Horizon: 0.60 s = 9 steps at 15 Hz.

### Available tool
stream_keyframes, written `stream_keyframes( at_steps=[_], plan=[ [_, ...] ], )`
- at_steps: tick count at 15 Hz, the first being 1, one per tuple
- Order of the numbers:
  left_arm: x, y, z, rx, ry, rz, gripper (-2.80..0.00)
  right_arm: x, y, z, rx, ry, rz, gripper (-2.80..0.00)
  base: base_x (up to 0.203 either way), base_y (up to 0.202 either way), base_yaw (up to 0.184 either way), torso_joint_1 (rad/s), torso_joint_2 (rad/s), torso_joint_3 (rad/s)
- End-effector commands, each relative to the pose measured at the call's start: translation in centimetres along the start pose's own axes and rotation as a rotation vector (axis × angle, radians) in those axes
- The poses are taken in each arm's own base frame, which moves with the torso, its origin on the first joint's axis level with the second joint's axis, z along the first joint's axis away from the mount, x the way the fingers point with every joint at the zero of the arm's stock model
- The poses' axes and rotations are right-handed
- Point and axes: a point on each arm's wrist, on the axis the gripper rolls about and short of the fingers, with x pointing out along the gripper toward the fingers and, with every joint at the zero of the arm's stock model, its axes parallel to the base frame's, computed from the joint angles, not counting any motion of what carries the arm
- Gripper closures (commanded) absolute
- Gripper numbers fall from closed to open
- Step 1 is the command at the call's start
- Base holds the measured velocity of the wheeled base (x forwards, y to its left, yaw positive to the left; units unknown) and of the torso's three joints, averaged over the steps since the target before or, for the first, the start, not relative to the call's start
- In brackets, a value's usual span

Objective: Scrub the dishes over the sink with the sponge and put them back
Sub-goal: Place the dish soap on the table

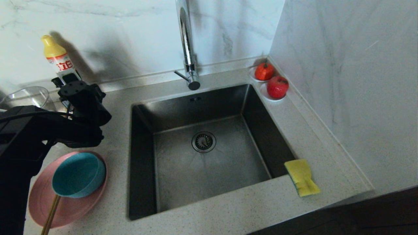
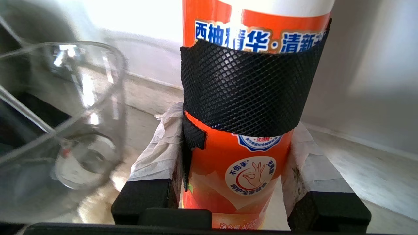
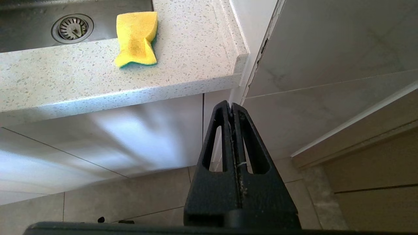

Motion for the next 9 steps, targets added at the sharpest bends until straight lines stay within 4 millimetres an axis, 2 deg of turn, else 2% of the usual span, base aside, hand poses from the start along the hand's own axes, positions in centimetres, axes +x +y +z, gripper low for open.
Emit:
stream_keyframes(
  at_steps=[1, 9],
  plan=[
    [0.1, 0.2, -0.1, -0.002, -0.005, 0.009, 0.0, 0.0, 0.0, 0.0, 0.0, 0.0, 0.0, 0.0, 0.0, 0.0, 0.0, 0.0, 0.0, 0.0],
    [0.1, 0.5, -1.7, 0.014, 0.022, 0.015, 0.0, 0.0, 0.0, 0.0, 0.0, 0.001, 0.0, 0.0, 0.0, 0.0, 0.0, 0.0, 0.0, 0.0]
  ],
)
